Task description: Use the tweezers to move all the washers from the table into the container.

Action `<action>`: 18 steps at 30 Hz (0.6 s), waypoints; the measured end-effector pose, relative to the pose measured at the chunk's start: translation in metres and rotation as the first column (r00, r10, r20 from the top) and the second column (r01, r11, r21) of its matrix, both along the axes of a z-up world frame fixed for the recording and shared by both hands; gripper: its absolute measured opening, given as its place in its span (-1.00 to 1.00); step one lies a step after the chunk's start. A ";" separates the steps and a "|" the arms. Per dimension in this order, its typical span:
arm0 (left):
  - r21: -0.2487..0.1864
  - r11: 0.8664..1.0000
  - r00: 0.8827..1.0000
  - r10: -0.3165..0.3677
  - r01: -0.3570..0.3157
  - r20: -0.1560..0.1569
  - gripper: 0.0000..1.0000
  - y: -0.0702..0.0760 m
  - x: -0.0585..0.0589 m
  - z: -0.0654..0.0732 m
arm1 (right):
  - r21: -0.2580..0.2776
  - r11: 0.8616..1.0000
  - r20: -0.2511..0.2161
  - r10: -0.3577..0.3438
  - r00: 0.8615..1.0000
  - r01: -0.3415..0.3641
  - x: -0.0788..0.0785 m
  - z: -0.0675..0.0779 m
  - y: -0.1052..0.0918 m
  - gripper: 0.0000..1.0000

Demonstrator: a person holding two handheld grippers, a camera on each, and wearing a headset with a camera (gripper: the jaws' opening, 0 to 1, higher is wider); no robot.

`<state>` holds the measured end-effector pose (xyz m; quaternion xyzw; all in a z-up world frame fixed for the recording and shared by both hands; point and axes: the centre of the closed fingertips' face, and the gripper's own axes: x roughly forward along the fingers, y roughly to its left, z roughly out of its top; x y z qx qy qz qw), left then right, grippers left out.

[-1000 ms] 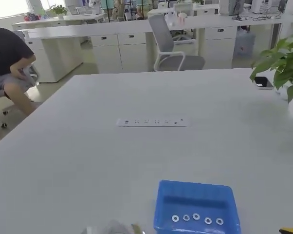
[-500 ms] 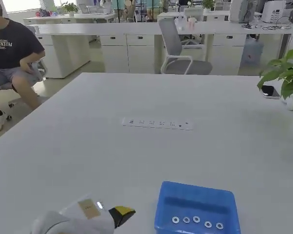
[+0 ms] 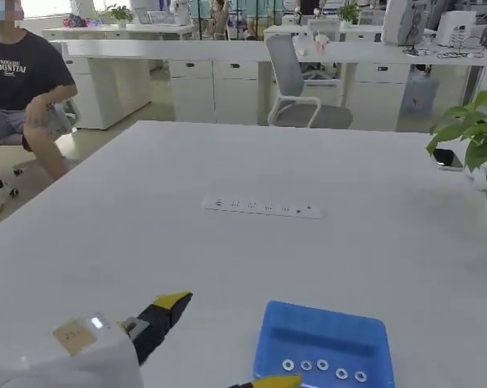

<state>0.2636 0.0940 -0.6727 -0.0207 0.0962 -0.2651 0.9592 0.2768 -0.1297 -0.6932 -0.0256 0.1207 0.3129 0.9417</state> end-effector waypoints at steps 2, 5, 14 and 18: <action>-0.018 1.000 1.000 0.012 -0.012 0.013 0.89 0.002 0.000 0.004 | 0.017 1.000 0.005 -0.015 1.000 0.015 0.002 0.003 -0.003 0.98; -0.037 0.999 0.999 0.030 -0.029 0.034 0.97 0.005 0.000 0.009 | 0.035 0.999 0.015 -0.039 0.999 0.038 0.004 0.007 -0.006 0.98; -0.056 0.997 0.997 0.048 -0.044 0.058 0.97 0.010 0.000 0.016 | 0.047 0.998 -0.038 -0.046 0.998 0.047 -0.001 -0.003 -0.004 0.98; -0.060 0.997 0.997 0.055 -0.052 0.059 0.97 0.013 0.001 0.017 | 0.056 0.996 -0.028 -0.068 0.997 0.069 -0.001 -0.002 -0.008 0.98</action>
